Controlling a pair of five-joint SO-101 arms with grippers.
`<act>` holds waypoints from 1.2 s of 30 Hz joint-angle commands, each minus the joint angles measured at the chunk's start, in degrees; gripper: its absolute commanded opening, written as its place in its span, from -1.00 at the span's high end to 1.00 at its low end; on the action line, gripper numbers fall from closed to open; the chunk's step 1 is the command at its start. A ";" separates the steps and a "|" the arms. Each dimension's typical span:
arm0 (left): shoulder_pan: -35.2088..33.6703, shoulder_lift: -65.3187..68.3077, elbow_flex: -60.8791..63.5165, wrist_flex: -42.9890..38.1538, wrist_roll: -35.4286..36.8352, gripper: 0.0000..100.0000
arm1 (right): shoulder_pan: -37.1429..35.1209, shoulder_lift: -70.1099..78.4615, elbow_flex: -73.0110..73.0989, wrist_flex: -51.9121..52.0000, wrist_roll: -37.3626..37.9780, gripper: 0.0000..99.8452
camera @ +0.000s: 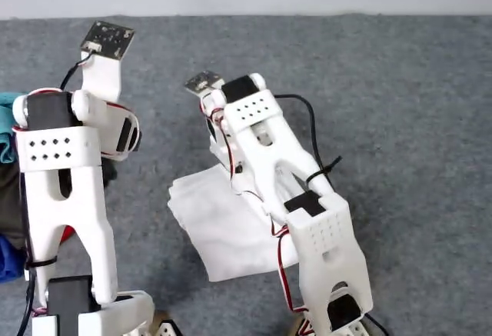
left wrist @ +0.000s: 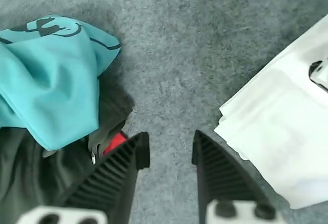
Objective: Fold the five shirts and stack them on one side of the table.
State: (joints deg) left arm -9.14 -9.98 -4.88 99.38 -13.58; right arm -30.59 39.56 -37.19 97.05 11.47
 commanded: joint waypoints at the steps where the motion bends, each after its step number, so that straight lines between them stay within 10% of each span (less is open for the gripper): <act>1: 0.35 -1.85 -0.22 0.09 -0.62 0.71 | 0.31 -0.66 -2.37 0.66 -0.44 0.52; 20: 0.35 -1.85 -0.22 0.09 -0.62 0.71 | 0.66 7.08 -2.73 1.36 -0.53 0.77; 36: 0.35 -1.85 -0.22 0.18 -0.62 0.71 | 3.65 -20.35 -2.73 1.45 -0.70 0.98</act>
State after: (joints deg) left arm -9.05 -9.98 -4.88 99.38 -13.58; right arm -29.36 29.45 -38.24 97.85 11.47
